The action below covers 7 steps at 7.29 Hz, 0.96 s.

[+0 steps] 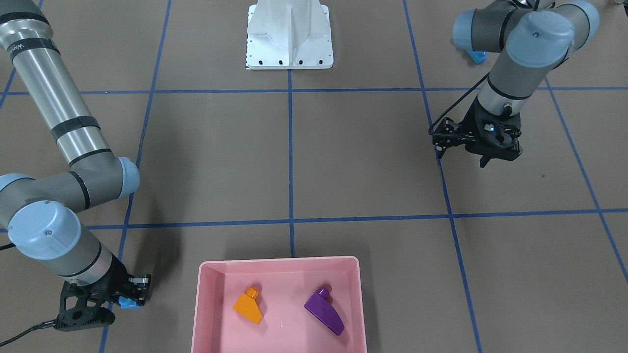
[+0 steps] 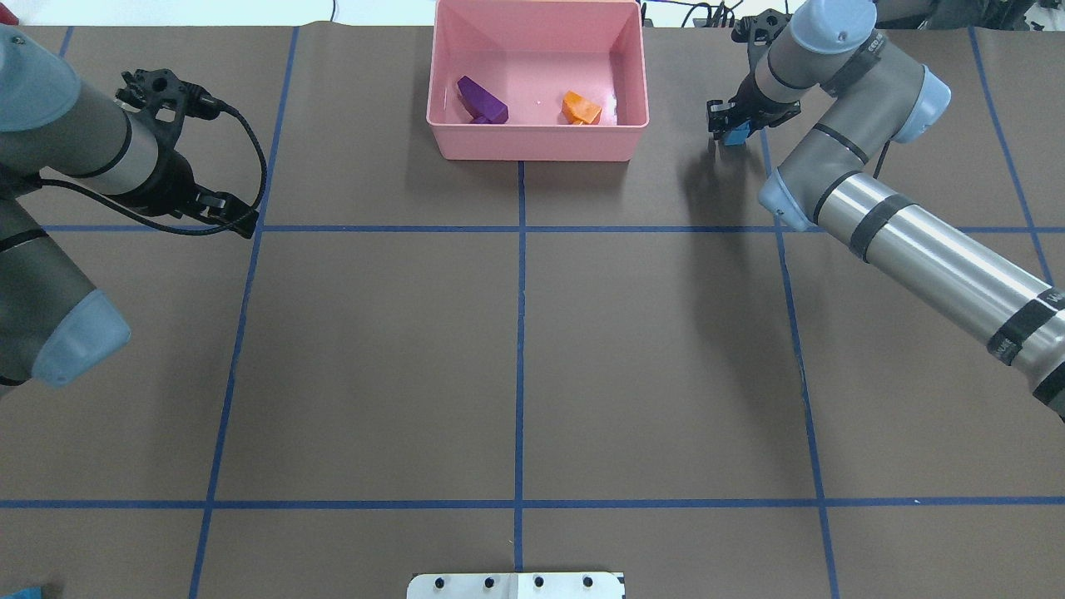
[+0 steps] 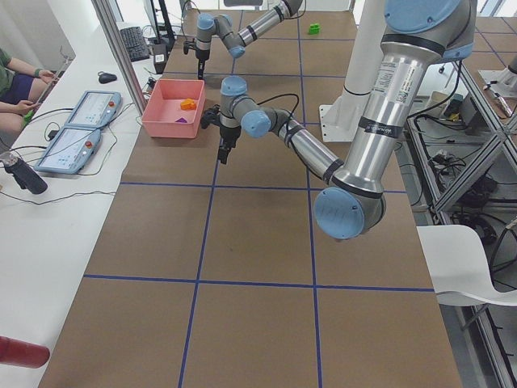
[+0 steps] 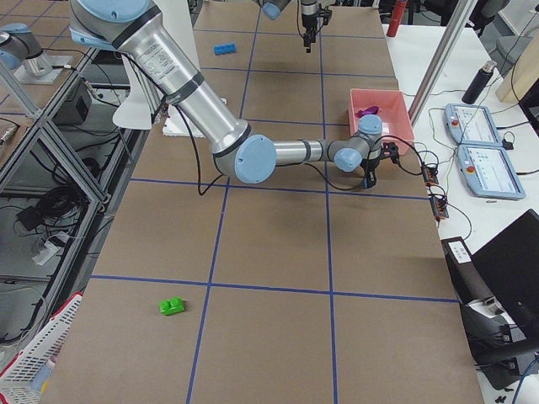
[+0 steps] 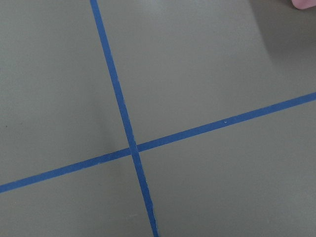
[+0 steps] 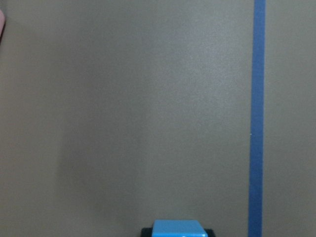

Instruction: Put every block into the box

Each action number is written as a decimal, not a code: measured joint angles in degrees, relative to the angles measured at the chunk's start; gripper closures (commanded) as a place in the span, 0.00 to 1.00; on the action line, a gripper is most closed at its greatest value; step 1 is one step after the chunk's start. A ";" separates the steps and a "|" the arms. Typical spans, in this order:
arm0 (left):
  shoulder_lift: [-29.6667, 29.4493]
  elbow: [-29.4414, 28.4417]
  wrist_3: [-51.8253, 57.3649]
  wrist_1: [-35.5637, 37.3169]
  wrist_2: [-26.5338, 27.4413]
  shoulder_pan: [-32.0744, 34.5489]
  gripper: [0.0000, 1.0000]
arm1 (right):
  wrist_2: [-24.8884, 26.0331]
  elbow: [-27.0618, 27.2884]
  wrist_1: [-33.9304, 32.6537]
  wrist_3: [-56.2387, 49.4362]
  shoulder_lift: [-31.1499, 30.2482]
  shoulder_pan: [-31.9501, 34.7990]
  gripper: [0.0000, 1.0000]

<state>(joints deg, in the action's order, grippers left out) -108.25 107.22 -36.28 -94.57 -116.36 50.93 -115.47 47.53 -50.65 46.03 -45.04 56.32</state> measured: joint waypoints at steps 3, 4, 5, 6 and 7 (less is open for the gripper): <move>0.18 0.84 -3.45 -0.08 -0.39 -0.02 0.00 | -3.85 2.46 -0.13 8.06 1.21 4.19 1.00; 0.94 1.77 -5.08 -0.11 -0.58 -0.01 0.00 | -4.48 3.18 -0.59 14.96 3.61 4.86 1.00; 1.71 2.47 -6.09 -0.12 -0.63 -0.02 0.00 | -4.71 3.47 -2.16 21.69 6.97 4.97 1.00; 2.06 2.81 -6.54 -0.11 -0.63 -0.03 0.00 | -4.33 3.53 -5.40 25.46 10.45 4.16 1.00; 2.20 2.86 -6.71 -0.09 -0.60 -0.04 0.00 | -2.71 3.50 -9.22 26.36 13.27 2.26 1.00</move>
<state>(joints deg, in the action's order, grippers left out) -106.05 110.08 -42.99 -94.66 -116.97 50.89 -118.17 51.03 -59.88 72.40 -31.77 58.58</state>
